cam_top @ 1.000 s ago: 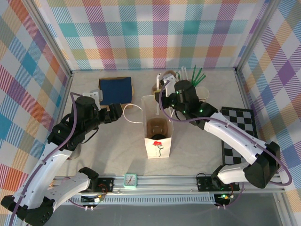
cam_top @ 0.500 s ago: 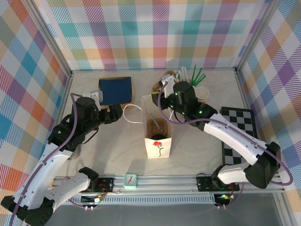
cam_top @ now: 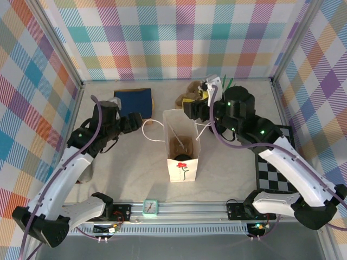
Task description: Pack the takeout coffee
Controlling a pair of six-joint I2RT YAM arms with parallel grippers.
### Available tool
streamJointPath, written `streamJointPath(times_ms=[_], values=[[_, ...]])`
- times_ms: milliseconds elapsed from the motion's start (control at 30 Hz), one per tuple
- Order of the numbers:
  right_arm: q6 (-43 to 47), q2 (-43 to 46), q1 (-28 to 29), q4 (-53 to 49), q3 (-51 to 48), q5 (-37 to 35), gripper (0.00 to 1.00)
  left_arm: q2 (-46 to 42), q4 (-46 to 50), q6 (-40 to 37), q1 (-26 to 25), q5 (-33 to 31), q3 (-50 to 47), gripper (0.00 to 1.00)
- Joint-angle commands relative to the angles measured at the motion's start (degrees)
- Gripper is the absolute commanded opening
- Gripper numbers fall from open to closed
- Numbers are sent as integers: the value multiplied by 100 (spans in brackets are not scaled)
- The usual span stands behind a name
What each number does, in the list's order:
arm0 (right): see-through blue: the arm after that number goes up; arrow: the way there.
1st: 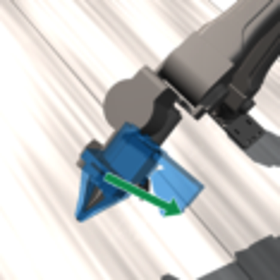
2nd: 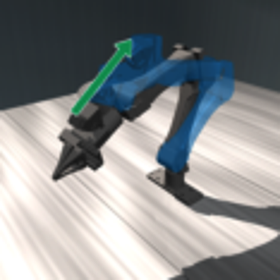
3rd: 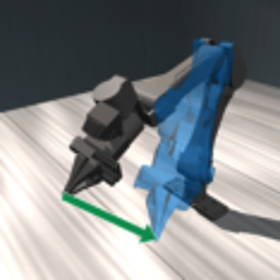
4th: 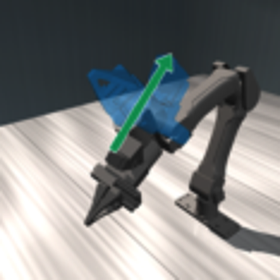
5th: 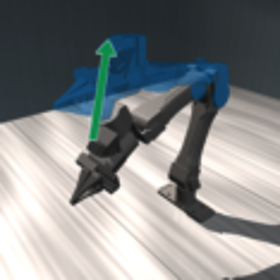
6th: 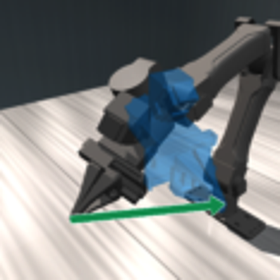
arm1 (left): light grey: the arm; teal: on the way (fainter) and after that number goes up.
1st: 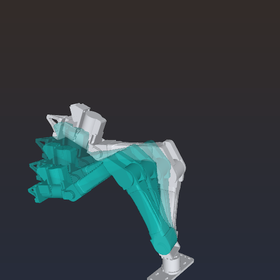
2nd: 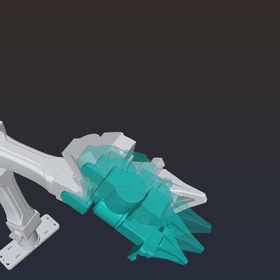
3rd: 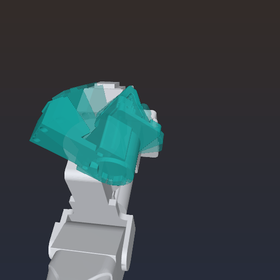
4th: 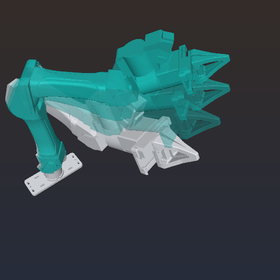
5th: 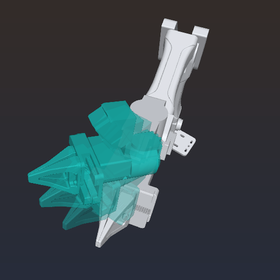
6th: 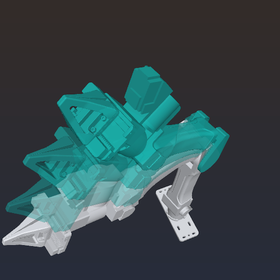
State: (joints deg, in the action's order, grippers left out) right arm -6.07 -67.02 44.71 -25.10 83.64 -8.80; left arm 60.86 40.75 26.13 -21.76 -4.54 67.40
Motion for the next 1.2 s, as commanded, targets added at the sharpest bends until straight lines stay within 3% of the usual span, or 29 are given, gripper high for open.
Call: streamJointPath(times_ms=[0,167,300,600,800,900,1067,1167], values=[[-283,-139,29,-1115,369,-210,74,268,-214,177,334,325,270,87],[-527,-560,-95,-2219,814,-337,76,635,-427,251,553,594,256,87],[-636,-931,-331,-2819,915,26,72,894,-488,255,709,650,221,87],[-589,-1458,-410,-3009,988,60,50,982,-560,257,761,731,186,86],[-501,-1883,-423,-3188,1244,212,46,954,-485,193,769,656,188,86],[-464,-2019,-417,-3272,1348,165,38,954,-480,185,778,663,199,86],[-397,-2068,-423,-3306,1448,29,13,967,-471,173,792,672,229,86],[-274,-2119,-419,-3372,1619,-52,9,980,-463,156,805,689,253,86]])
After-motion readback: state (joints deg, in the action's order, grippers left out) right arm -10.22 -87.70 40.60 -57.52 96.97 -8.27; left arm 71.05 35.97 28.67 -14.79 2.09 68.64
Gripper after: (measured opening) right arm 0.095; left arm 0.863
